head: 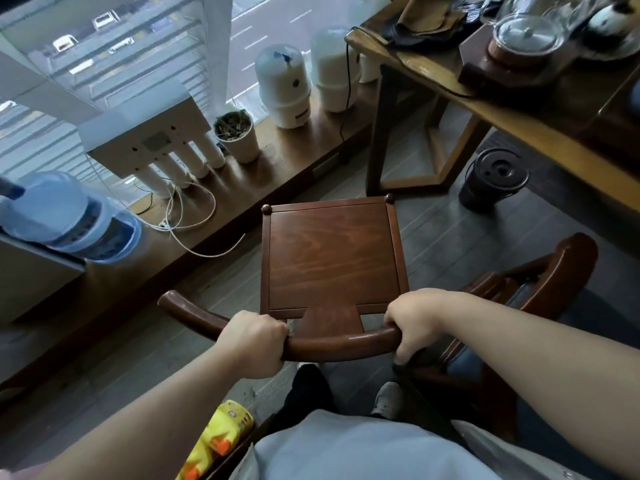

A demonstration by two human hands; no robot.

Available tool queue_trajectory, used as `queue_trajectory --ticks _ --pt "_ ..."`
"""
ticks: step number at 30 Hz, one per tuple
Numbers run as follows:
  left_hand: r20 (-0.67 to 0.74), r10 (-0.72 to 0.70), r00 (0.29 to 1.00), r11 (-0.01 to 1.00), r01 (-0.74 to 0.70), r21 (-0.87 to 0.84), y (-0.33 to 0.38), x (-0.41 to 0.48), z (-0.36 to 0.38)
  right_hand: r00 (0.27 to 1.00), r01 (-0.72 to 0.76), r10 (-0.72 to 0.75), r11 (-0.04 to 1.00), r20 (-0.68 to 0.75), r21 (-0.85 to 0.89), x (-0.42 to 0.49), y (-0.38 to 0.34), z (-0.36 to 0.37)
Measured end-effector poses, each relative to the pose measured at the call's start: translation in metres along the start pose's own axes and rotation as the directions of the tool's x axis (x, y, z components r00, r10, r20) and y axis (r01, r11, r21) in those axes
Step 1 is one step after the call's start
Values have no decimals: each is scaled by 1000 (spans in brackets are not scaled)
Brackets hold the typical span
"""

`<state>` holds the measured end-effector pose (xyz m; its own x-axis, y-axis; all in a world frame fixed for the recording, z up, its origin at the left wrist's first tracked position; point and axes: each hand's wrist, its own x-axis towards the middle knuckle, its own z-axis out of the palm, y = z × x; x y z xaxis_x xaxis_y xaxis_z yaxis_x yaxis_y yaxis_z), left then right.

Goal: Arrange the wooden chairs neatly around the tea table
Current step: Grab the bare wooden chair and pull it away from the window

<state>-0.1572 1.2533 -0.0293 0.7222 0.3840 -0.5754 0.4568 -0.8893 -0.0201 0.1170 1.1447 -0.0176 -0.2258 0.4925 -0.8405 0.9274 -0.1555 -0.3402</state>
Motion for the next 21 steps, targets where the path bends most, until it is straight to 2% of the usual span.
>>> queue_trajectory --ticks 4,6,10,21 --pt "-15 35 999 999 -35 11 -25 3 3 972 -91 61 988 226 125 18 -21 -16" --pt "-10 43 999 999 -42 19 -47 6 -1 978 -97 70 987 199 128 28 -33 -22" --pt "30 74 997 995 -75 60 -87 17 -15 995 -97 91 984 48 152 45 -52 -28" --pt "22 315 949 923 -312 225 -89 81 -60 972 -225 234 888 28 402 25 -31 -21"
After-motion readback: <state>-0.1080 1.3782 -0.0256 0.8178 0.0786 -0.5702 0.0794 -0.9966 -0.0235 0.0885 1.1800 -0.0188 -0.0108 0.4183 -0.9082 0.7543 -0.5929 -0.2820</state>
